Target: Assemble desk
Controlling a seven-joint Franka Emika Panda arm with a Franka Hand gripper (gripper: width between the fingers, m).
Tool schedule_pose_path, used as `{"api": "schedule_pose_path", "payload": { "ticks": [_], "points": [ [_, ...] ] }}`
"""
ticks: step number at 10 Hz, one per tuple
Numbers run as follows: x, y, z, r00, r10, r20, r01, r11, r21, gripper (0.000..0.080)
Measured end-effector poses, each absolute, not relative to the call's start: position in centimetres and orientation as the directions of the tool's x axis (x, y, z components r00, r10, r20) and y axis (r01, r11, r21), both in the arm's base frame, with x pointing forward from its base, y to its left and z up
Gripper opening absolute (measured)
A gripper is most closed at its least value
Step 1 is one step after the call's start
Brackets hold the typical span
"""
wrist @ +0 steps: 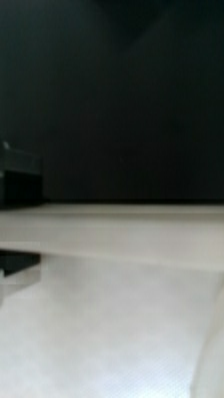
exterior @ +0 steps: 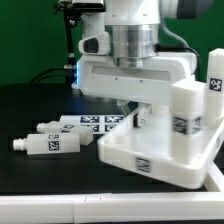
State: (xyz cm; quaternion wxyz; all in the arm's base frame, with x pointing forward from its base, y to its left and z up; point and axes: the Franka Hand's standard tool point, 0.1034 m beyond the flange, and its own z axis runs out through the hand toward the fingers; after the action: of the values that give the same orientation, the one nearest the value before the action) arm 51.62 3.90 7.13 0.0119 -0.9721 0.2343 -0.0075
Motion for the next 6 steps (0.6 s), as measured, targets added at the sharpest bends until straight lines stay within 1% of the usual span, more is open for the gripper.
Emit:
{"api": "schedule_pose_path", "payload": {
  "ticks": [2,3,4,5,6],
  "points": [
    [51.6,3.4,6.9,0.948,-0.317,0.011,-0.317,-0.948,-0.021,0.0055],
    [52.4,2.2,6.7,0.988,-0.153,0.031,-0.153,-0.988,-0.001,0.0055],
    [53.9,1.2,6.6,0.999,0.026,0.042,0.025,-0.999,0.020,0.0055],
    [55.3,1.3,6.6,0.987,0.155,0.051,0.153,-0.988,0.036,0.0055],
    [56.1,1.8,6.8,0.963,0.266,0.050,0.263,-0.963,0.053,0.0055]
  ]
}}
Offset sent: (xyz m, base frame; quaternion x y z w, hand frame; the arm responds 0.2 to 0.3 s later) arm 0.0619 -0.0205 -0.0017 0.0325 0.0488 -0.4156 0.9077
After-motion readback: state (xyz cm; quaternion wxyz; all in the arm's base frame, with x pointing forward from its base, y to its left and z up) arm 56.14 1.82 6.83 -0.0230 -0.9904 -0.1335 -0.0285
